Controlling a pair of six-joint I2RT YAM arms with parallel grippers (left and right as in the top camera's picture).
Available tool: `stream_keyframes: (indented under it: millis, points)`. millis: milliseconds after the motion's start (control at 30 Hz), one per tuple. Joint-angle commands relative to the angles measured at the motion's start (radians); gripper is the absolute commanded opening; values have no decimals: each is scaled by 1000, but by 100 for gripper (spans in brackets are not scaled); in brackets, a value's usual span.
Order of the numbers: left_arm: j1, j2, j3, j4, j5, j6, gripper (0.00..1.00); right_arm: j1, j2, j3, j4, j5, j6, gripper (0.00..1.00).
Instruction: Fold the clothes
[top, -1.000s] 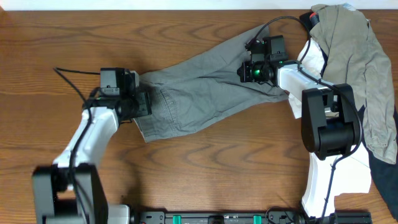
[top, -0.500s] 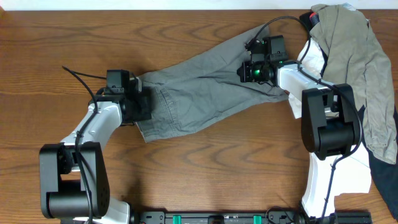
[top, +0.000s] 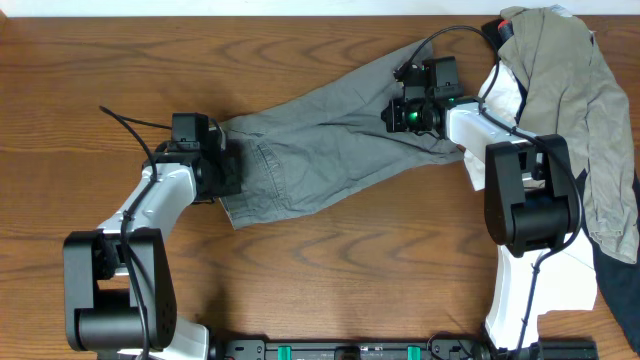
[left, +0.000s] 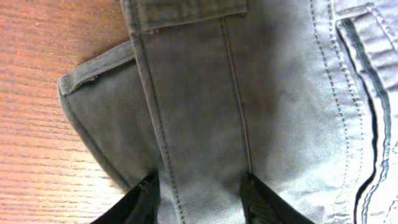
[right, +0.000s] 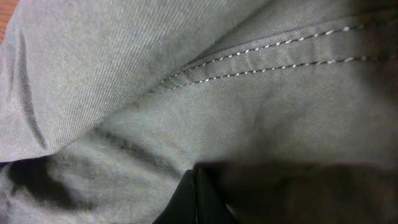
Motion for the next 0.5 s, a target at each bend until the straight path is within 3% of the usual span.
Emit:
stream_keyframes:
  millis: [0, 300, 400, 467]
  points:
    - [5, 0, 11, 3, 49, 8, 41, 4, 85, -37, -37, 66, -11, 1]
    - [2, 0, 11, -18, 69, 8, 38, 3, 85, -37, -37, 66, -11, 1]
    - [2, 0, 11, -17, 69, 8, 7, 3, 85, -37, -36, 66, -11, 1]
    - [2, -2, 11, -18, 69, 6, 6, 3, 85, -37, -37, 66, -11, 1]
